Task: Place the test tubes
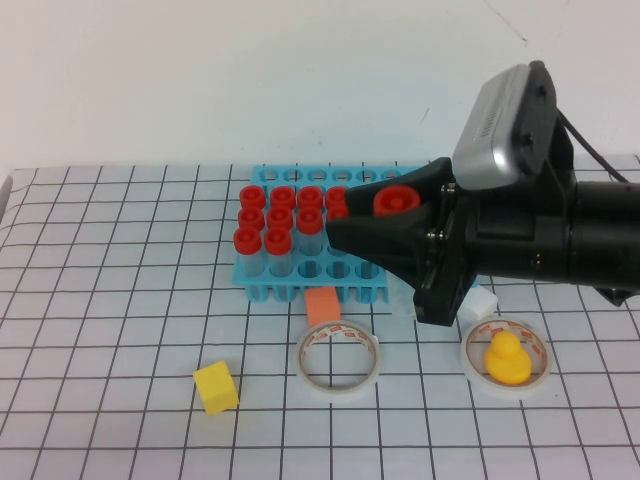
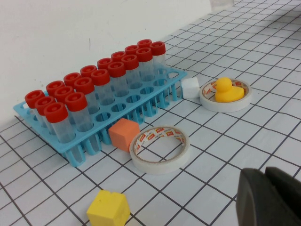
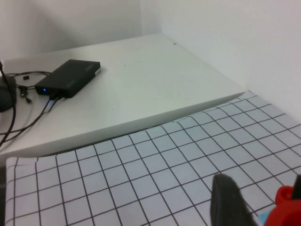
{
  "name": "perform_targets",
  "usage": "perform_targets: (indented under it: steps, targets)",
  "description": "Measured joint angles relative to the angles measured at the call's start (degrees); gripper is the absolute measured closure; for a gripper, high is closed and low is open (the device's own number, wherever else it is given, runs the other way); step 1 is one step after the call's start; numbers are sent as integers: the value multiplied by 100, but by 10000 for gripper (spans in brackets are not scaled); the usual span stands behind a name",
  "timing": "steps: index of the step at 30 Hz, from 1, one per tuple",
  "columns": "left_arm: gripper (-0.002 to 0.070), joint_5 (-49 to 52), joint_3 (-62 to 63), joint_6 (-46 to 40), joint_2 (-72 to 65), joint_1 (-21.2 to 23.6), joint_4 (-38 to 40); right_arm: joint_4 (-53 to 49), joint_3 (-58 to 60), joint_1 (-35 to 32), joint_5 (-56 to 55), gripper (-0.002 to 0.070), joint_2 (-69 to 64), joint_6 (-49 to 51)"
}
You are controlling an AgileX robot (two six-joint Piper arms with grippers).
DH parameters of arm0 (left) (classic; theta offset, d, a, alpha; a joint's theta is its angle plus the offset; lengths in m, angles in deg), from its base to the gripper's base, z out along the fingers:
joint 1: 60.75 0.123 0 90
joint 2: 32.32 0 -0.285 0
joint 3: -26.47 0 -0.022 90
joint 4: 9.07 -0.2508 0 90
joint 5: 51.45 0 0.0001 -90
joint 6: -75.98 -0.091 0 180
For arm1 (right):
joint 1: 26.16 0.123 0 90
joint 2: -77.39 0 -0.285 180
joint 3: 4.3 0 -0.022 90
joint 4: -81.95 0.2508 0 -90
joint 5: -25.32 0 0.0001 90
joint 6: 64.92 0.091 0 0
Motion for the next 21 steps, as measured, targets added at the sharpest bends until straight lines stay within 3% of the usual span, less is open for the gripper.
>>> perform_targets:
  steps: [7, 10, 14, 19, 21]
  targets:
    - [676, 0, 0, 0, 0, 0, 0, -86, -175, 169, -529, 414, 0, 85]
    - [676, 0, 0, 0, 0, 0, 0, -964, -469, 422, -1094, 414, -51, 945]
    - [676, 0, 0, 0, 0, 0, 0, -3139, -906, 661, -2033, 414, -309, 3931]
    - [676, 12, 0, 0, 0, 0, 0, -7302, -994, 941, -3826, 414, -747, 9560]
    - [676, 12, 0, 0, 0, 0, 0, -8759, -1002, 1045, -4475, 414, -893, 11259]
